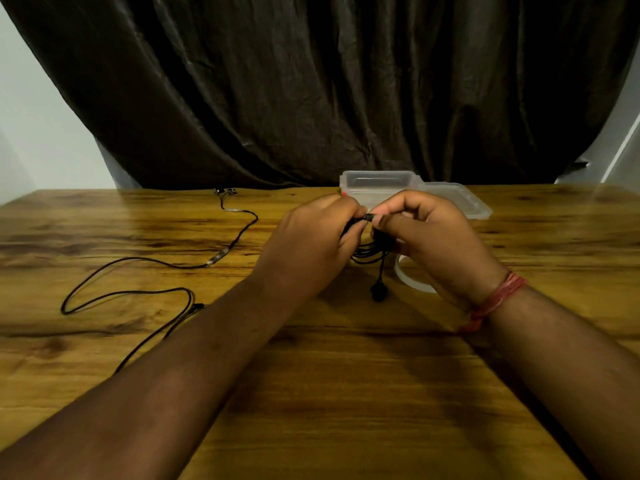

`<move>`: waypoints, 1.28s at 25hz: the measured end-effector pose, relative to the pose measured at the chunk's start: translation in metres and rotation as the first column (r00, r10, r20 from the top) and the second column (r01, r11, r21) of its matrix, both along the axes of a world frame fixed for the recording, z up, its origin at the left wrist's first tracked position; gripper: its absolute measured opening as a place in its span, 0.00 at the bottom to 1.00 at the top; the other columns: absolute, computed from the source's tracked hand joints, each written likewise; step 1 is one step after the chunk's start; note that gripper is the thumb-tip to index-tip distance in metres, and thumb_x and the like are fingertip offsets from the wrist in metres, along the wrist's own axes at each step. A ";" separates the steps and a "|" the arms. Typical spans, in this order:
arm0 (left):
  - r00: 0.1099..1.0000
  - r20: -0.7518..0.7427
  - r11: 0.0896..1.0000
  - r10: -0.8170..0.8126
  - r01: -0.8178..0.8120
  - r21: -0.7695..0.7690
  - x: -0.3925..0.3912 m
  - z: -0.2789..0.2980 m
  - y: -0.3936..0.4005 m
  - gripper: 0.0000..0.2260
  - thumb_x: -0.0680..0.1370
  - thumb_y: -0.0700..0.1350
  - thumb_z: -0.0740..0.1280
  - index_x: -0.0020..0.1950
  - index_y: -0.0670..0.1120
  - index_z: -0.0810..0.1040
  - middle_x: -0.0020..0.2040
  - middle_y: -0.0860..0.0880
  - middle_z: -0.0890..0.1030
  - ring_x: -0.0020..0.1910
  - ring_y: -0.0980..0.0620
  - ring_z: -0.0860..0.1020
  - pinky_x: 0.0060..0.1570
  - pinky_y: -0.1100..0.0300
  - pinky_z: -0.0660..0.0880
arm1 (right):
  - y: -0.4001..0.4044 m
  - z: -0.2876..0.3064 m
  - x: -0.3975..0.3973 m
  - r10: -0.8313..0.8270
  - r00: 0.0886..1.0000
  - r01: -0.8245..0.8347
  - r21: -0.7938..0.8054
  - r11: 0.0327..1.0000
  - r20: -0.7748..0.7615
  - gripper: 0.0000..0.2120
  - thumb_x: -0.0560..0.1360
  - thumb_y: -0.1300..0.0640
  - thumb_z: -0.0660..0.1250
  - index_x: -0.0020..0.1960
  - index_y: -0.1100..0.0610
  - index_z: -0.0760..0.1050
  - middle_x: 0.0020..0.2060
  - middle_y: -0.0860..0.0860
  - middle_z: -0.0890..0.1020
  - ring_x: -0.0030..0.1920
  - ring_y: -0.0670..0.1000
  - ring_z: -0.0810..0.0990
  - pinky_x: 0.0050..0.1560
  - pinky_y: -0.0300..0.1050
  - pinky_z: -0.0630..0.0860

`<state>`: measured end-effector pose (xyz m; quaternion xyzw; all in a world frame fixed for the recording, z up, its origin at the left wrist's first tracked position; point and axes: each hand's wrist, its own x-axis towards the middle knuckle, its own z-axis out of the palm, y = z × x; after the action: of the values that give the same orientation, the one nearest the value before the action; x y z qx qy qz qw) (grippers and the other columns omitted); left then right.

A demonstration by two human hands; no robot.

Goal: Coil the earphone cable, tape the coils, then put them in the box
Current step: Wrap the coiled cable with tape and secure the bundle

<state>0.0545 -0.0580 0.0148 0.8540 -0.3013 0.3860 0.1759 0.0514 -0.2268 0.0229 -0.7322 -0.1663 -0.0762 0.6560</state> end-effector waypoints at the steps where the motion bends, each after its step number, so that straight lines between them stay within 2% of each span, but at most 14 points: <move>1: 1.000 0.012 0.999 0.017 -0.018 0.032 0.001 0.000 0.000 0.07 0.77 0.46 0.66 0.52 0.44 0.79 0.46 0.47 0.82 0.44 0.47 0.80 0.39 0.49 0.77 | 0.000 0.000 0.000 0.001 1.000 -0.001 0.007 1.000 -0.010 0.03 0.76 0.65 0.67 0.45 0.60 0.78 0.43 0.63 0.82 0.44 0.54 0.80 0.46 0.45 0.78; 4: 0.997 0.016 0.991 0.080 -0.081 0.111 0.001 0.001 0.000 0.08 0.78 0.49 0.64 0.51 0.46 0.78 0.43 0.47 0.81 0.42 0.45 0.79 0.37 0.49 0.76 | -0.001 -0.001 0.000 0.004 0.999 -0.004 0.002 1.000 -0.035 0.03 0.76 0.65 0.67 0.45 0.60 0.79 0.41 0.59 0.82 0.42 0.52 0.80 0.44 0.43 0.78; 9: 0.981 0.081 0.963 0.177 -0.190 0.191 -0.001 0.000 -0.002 0.08 0.78 0.50 0.63 0.47 0.47 0.78 0.39 0.48 0.80 0.36 0.45 0.79 0.31 0.54 0.73 | 0.001 -0.002 0.000 -0.013 0.999 0.012 -0.028 1.000 -0.032 0.03 0.76 0.65 0.67 0.45 0.62 0.79 0.39 0.59 0.82 0.41 0.51 0.80 0.41 0.42 0.77; 13: 0.979 0.082 0.962 0.185 -0.197 0.188 -0.001 0.000 -0.003 0.09 0.78 0.50 0.62 0.46 0.47 0.78 0.38 0.48 0.80 0.34 0.45 0.79 0.31 0.54 0.74 | 0.000 -0.003 0.001 -0.030 0.999 0.029 -0.048 0.998 -0.019 0.03 0.76 0.63 0.67 0.45 0.60 0.79 0.31 0.47 0.82 0.34 0.41 0.79 0.34 0.32 0.73; 18: 0.983 0.073 0.966 0.169 -0.180 0.186 0.000 0.000 -0.003 0.09 0.78 0.50 0.62 0.46 0.46 0.78 0.37 0.48 0.79 0.34 0.46 0.78 0.31 0.54 0.73 | 0.001 -0.004 0.003 -0.018 1.000 0.017 -0.036 0.999 -0.020 0.03 0.76 0.62 0.68 0.44 0.57 0.79 0.37 0.55 0.83 0.41 0.50 0.81 0.41 0.41 0.76; 20: 0.986 0.058 0.971 0.156 -0.163 0.174 0.000 0.000 -0.003 0.09 0.78 0.50 0.61 0.47 0.47 0.78 0.38 0.48 0.80 0.36 0.46 0.78 0.32 0.52 0.74 | 0.001 -0.003 0.002 -0.025 1.000 0.025 -0.026 0.999 -0.016 0.02 0.76 0.62 0.68 0.45 0.59 0.79 0.39 0.63 0.82 0.42 0.53 0.79 0.42 0.43 0.75; 21: 0.989 0.039 0.978 0.143 -0.147 0.147 0.001 0.000 -0.003 0.08 0.79 0.49 0.62 0.47 0.47 0.78 0.39 0.49 0.80 0.37 0.47 0.78 0.34 0.52 0.74 | 0.000 -0.003 0.002 -0.031 0.999 0.031 -0.022 0.999 -0.011 0.02 0.76 0.62 0.68 0.46 0.61 0.79 0.42 0.67 0.81 0.42 0.54 0.78 0.42 0.45 0.75; 23: 0.993 -0.067 0.996 0.094 -0.093 0.013 0.001 0.000 -0.002 0.07 0.78 0.49 0.65 0.50 0.48 0.79 0.42 0.51 0.82 0.41 0.51 0.79 0.38 0.53 0.75 | -0.001 -0.002 0.002 -0.037 0.999 0.037 -0.011 0.999 -0.014 0.03 0.76 0.63 0.68 0.48 0.62 0.79 0.45 0.68 0.81 0.44 0.56 0.79 0.44 0.48 0.76; 25: 0.979 -0.205 0.989 0.009 -0.039 -0.145 -0.001 -0.001 -0.001 0.07 0.78 0.50 0.68 0.53 0.50 0.80 0.44 0.55 0.82 0.43 0.60 0.77 0.42 0.64 0.74 | -0.002 -0.002 0.002 -0.044 0.999 0.044 0.006 0.999 -0.026 0.04 0.76 0.64 0.67 0.50 0.64 0.79 0.42 0.63 0.82 0.44 0.54 0.81 0.45 0.45 0.79; 27: 0.949 -0.312 0.963 -0.050 -0.037 -0.265 -0.006 -0.002 -0.003 0.08 0.79 0.50 0.66 0.54 0.51 0.81 0.45 0.58 0.82 0.44 0.63 0.77 0.40 0.74 0.70 | -0.002 -0.002 0.003 -0.038 0.998 0.040 0.030 0.999 -0.042 0.05 0.77 0.65 0.65 0.51 0.64 0.79 0.40 0.56 0.83 0.41 0.49 0.82 0.43 0.41 0.80; 30: 0.860 -0.486 0.877 -0.154 -0.107 -0.468 -0.010 -0.001 -0.003 0.09 0.82 0.49 0.61 0.53 0.53 0.81 0.44 0.58 0.82 0.45 0.64 0.79 0.40 0.72 0.73 | -0.001 -0.001 0.002 0.002 0.998 0.003 0.081 0.997 -0.059 0.06 0.78 0.66 0.63 0.51 0.64 0.79 0.37 0.53 0.84 0.37 0.46 0.82 0.40 0.38 0.80; 32: 0.788 -0.532 0.782 -0.309 -0.108 -0.613 -0.010 0.001 -0.005 0.09 0.82 0.48 0.61 0.52 0.52 0.81 0.44 0.55 0.84 0.46 0.62 0.81 0.46 0.66 0.77 | -0.001 0.000 0.000 0.035 0.997 -0.028 0.105 0.994 -0.062 0.07 0.78 0.66 0.62 0.52 0.65 0.78 0.37 0.55 0.84 0.36 0.46 0.82 0.39 0.37 0.79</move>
<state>0.0443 -0.0625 0.0158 0.8078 -0.1342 0.1571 0.5521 0.0516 -0.2279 0.0226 -0.6965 -0.1525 -0.0509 0.6993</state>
